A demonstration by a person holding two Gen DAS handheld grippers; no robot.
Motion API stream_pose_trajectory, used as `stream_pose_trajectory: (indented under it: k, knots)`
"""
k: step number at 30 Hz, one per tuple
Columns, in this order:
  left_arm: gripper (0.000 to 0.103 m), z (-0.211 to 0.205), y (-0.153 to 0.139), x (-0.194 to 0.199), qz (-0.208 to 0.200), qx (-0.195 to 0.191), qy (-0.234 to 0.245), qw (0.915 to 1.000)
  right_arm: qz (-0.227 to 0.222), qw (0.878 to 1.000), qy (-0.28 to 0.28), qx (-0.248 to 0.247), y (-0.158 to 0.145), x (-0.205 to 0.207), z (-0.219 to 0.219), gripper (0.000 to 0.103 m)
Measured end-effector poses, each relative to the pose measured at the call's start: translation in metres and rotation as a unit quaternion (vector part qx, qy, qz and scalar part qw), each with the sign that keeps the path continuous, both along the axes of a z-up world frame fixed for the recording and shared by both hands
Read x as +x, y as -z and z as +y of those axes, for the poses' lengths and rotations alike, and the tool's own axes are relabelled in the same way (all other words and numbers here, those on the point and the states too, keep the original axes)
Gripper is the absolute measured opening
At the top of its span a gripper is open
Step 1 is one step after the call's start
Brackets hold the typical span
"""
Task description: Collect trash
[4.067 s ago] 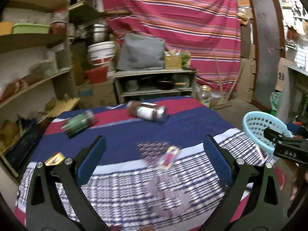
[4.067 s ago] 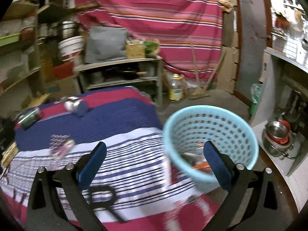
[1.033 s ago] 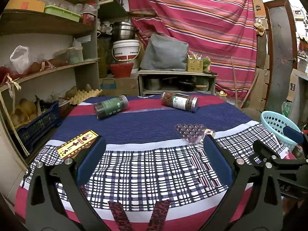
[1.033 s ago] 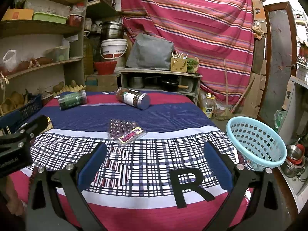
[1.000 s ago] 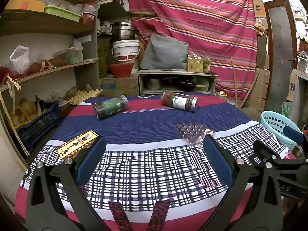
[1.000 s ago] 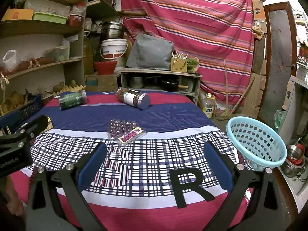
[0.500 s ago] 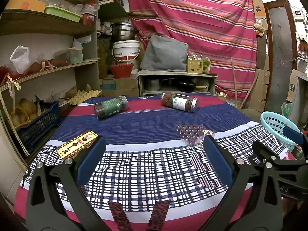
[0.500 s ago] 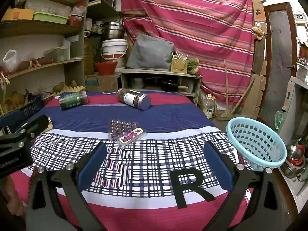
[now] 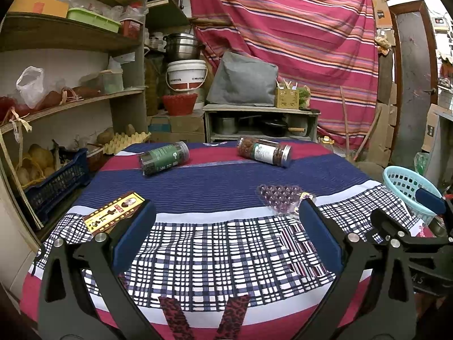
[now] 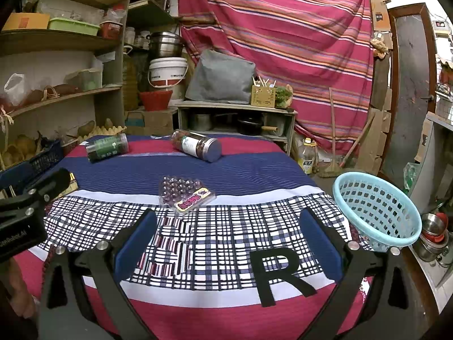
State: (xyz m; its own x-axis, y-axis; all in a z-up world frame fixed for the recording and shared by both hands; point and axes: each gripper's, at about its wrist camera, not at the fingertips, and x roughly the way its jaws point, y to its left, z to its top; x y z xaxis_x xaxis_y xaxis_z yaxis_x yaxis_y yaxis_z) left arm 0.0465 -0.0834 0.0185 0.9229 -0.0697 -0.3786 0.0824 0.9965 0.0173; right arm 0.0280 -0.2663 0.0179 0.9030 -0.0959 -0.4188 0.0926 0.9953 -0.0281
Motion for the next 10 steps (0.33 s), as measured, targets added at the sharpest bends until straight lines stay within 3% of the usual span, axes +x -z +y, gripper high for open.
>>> stream_pose_trajectory:
  k: [10]
  knots:
    - [0.098,-0.0013,-0.0007,-0.0019,0.0,-0.001,0.003,1.0,0.0,1.0,0.001,0.0,0.0003,0.0001,0.0007,0.098]
